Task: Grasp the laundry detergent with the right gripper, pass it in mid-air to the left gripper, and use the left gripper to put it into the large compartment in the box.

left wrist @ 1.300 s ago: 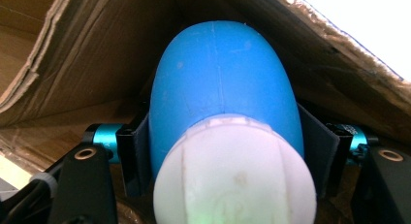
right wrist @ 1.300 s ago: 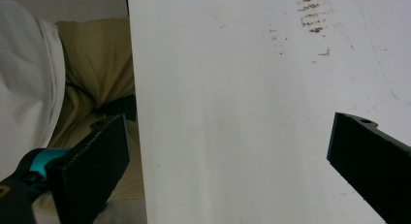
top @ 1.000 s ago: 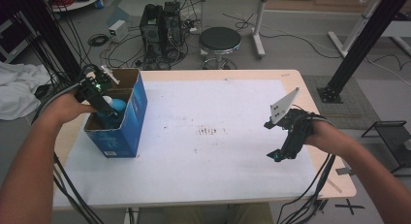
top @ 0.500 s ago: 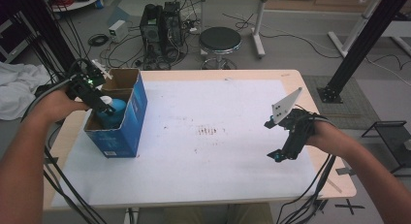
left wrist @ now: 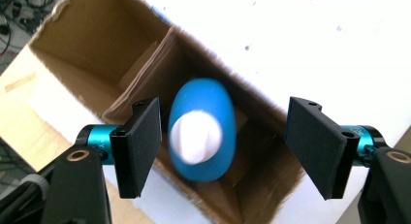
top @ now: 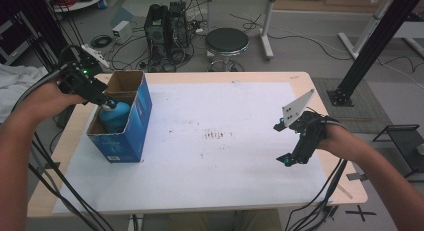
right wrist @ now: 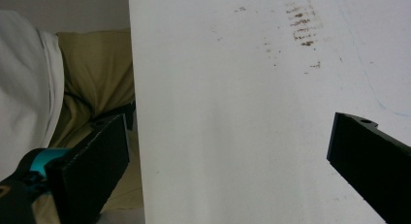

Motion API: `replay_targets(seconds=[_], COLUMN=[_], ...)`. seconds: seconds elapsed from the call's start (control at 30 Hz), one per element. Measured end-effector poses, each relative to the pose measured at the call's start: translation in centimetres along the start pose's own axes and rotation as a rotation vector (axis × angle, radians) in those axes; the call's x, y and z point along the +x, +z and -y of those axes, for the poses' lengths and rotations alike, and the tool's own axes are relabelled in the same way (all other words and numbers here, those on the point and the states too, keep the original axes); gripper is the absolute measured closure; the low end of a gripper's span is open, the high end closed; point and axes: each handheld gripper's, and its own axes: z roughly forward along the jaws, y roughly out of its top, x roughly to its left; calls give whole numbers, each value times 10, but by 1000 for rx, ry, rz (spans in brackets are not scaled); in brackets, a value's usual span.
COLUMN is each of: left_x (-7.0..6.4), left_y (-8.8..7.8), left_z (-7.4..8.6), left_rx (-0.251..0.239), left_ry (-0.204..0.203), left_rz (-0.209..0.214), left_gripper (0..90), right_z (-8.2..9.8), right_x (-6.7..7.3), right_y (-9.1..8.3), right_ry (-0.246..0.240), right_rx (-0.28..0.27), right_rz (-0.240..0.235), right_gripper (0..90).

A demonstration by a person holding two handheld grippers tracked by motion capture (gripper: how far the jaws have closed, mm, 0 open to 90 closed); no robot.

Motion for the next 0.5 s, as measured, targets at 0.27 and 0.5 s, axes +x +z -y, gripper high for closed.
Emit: replay_targets(seconds=[0.27, 0.5], left_x=[-32, -62], left_y=[-3, 3], left_z=[-32, -69], left_rx=[-20, -16], left_ry=[106, 225], left_rz=[37, 91], left_gripper=[294, 294], right_z=[-2, -1], right_x=[1, 2], right_y=[1, -1], right_ry=[0, 2], right_rx=[-4, -5], right_rz=[5, 4], right_gripper=[8, 8])
